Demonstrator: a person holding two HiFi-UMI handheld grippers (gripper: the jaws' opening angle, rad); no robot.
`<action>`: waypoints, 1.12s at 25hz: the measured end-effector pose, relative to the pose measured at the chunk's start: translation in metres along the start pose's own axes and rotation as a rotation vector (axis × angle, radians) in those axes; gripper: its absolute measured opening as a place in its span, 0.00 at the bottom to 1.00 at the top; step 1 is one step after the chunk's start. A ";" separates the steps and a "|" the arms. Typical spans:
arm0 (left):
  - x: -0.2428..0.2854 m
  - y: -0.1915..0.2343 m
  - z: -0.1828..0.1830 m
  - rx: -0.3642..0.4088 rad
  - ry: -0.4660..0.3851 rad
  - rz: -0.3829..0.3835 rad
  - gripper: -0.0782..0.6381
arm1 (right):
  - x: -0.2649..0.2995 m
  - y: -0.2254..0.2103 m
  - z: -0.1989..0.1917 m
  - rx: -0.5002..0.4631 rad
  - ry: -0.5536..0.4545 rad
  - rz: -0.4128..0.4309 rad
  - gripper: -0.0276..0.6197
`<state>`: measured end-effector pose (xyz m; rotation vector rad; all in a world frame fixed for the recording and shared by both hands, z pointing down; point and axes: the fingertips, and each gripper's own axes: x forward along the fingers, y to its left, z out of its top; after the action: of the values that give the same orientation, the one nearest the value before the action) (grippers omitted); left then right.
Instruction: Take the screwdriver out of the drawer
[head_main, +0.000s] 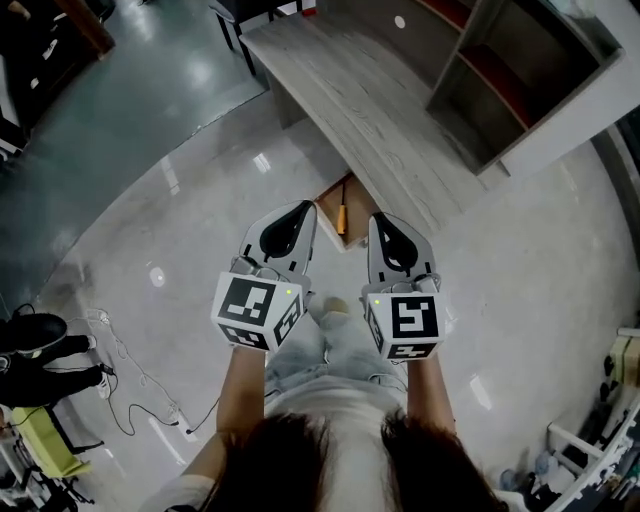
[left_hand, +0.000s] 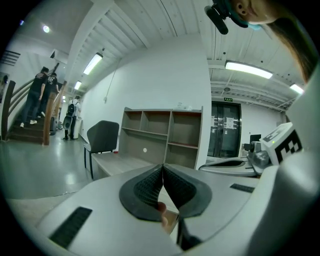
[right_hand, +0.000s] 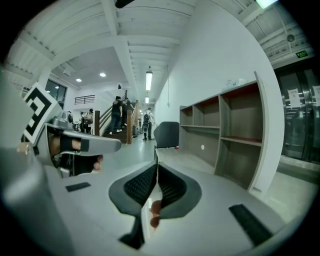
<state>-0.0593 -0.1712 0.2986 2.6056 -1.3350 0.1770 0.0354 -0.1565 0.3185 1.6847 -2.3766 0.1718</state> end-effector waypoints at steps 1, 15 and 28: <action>0.005 0.004 -0.004 -0.006 0.007 0.001 0.13 | 0.007 0.000 -0.006 0.003 0.014 0.003 0.09; 0.070 0.056 -0.055 -0.011 0.081 -0.100 0.13 | 0.078 0.002 -0.085 0.053 0.197 -0.082 0.09; 0.128 0.105 -0.114 -0.040 0.177 -0.199 0.13 | 0.140 0.000 -0.157 0.101 0.358 -0.154 0.09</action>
<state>-0.0714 -0.3051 0.4490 2.5988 -1.0044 0.3358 0.0088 -0.2494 0.5055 1.7041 -1.9999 0.5266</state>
